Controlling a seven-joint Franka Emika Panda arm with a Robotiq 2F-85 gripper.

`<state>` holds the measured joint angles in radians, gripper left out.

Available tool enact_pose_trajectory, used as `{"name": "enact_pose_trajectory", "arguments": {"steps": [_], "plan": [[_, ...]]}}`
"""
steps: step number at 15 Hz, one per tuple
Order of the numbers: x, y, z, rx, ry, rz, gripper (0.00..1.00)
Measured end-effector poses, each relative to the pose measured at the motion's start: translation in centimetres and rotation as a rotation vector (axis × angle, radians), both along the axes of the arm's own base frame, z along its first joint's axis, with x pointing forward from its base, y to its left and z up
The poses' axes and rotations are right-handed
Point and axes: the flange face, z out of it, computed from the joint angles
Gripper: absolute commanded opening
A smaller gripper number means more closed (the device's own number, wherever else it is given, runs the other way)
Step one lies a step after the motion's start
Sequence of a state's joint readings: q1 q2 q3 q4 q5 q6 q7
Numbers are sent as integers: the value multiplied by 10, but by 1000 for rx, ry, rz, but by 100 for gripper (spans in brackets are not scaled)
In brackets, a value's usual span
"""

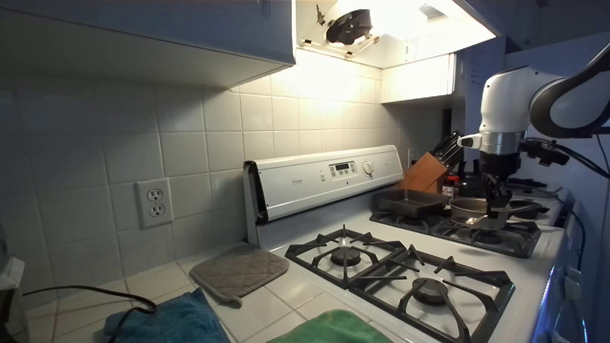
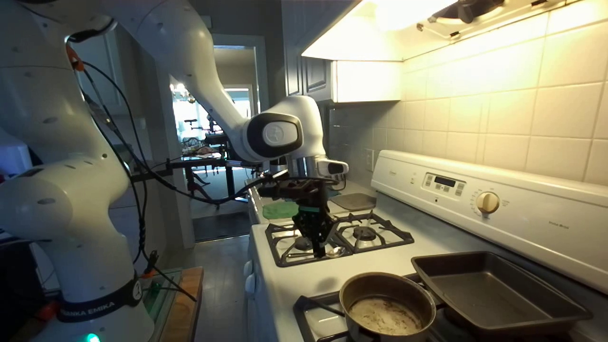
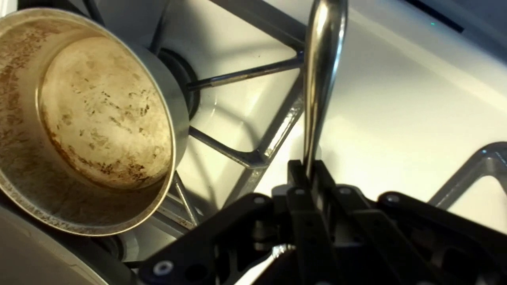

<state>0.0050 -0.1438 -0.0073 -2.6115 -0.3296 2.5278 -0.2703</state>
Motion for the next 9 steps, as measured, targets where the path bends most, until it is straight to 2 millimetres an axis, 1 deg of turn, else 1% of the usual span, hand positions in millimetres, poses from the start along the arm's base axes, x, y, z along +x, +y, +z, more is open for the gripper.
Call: {"name": "enact_pose_trajectory", "arguments": {"steps": [4,9], "plan": [[-5,10,-15,48,-45,-108,2],[-11,18,-42,76,-50,-178,2]]}}
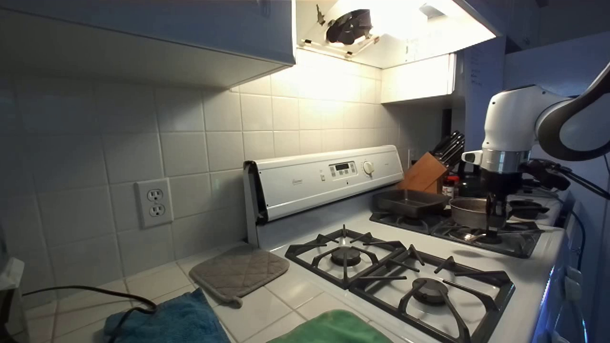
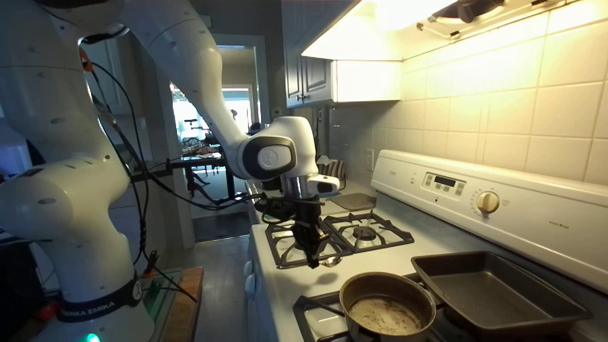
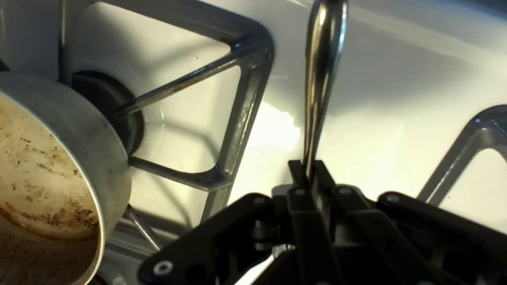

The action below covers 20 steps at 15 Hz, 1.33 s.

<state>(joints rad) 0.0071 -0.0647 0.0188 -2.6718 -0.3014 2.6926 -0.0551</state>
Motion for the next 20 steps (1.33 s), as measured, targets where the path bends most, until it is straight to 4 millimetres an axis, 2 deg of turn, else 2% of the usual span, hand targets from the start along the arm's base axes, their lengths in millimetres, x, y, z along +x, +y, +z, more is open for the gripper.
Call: {"name": "enact_pose_trajectory", "arguments": {"steps": [7,20], "plan": [[-4,2,-33,5,64,-42,2],[0,-2,-42,-9,36,-62,2]]}}
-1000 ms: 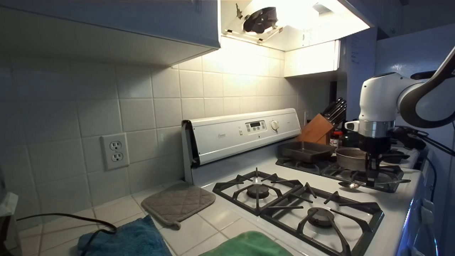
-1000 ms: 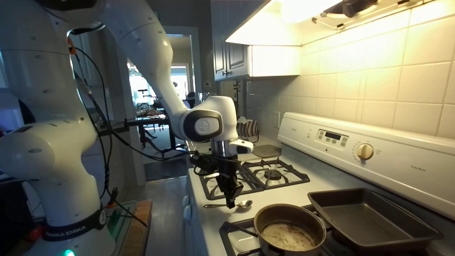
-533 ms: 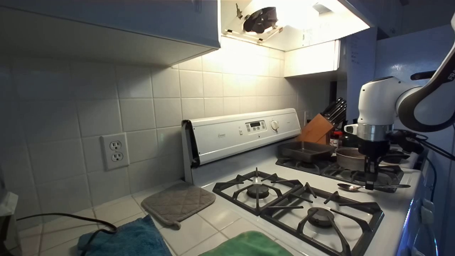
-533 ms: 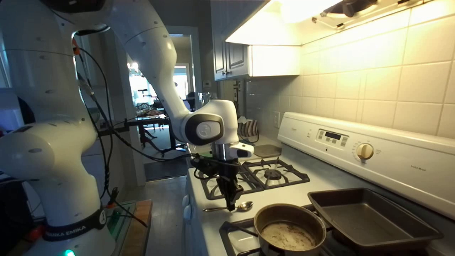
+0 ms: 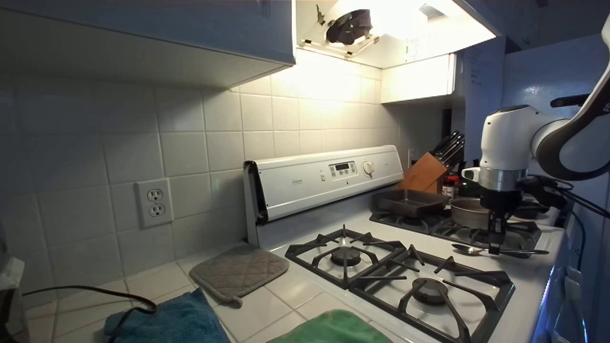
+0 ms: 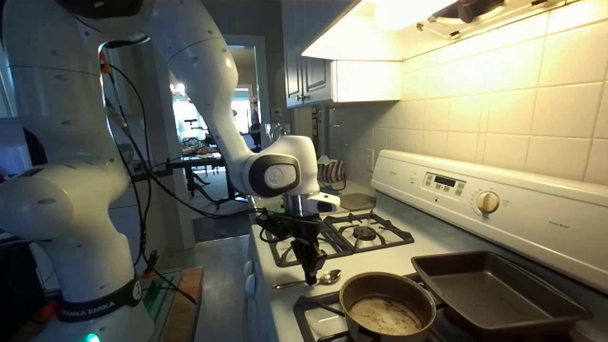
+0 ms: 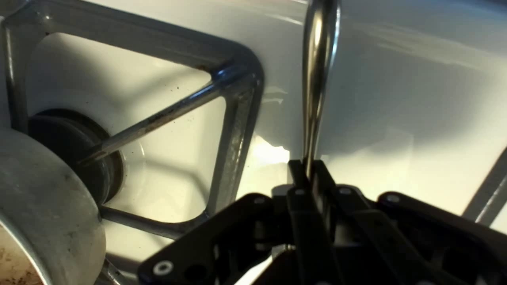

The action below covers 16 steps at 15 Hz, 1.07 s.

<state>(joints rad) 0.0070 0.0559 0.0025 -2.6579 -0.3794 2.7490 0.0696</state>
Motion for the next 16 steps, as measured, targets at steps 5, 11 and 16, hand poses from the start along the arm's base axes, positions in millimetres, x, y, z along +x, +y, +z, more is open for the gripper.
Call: {"name": "enact_pose_trajectory", "arguments": {"steps": [5,11,16], "plan": [[-1,-4,-6,-16,-9,-6,2],[-2,-6,-11,-25,-8,-10,53],[-1,-9,-11,-25,-9,-18,87]]}}
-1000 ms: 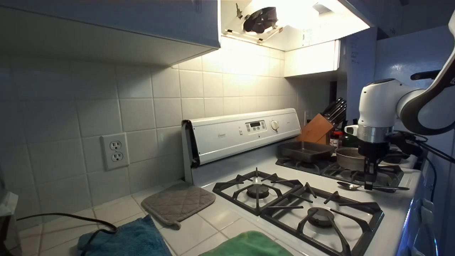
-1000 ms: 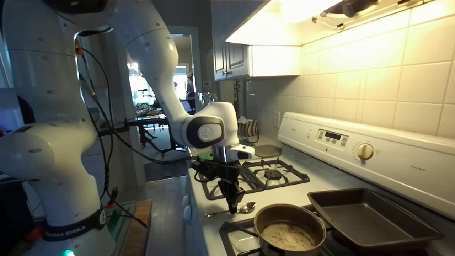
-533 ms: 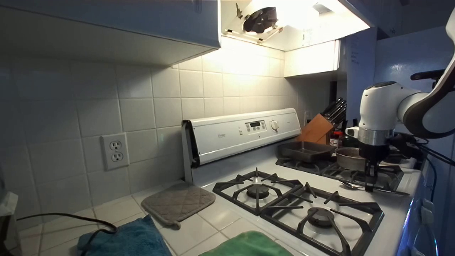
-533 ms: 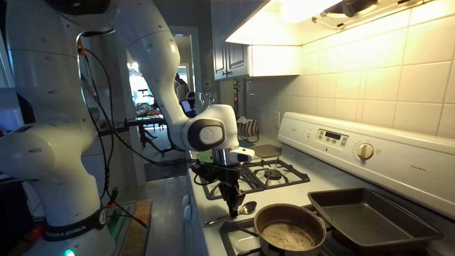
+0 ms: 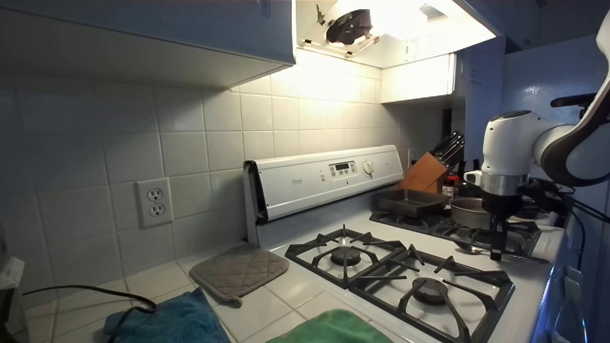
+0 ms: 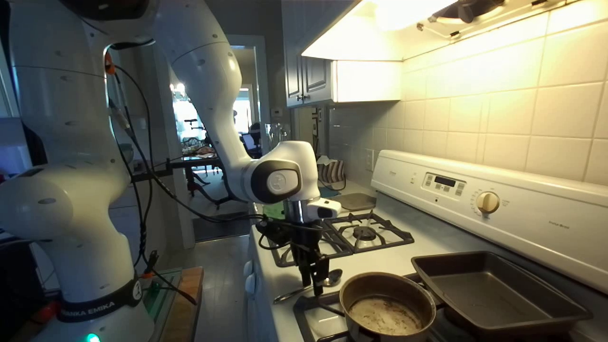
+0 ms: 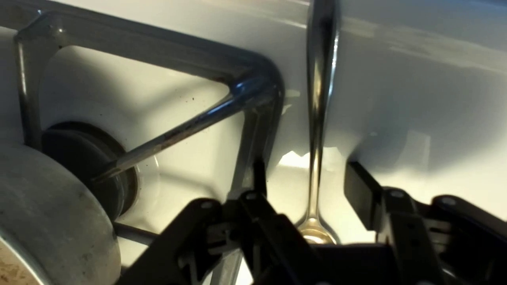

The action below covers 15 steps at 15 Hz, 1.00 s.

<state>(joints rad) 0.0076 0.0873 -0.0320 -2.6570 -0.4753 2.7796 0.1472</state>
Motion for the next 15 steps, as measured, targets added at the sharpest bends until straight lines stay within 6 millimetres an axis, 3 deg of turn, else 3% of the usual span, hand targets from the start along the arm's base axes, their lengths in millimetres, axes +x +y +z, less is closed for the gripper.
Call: {"name": "enact_pose_trajectory", "arguments": {"steps": [2,7,15], "plan": [[0,1,1,7,2,1,99],[3,-1,21,73,-12,15,100],[0,-21,87,128,-8,57,100]]}}
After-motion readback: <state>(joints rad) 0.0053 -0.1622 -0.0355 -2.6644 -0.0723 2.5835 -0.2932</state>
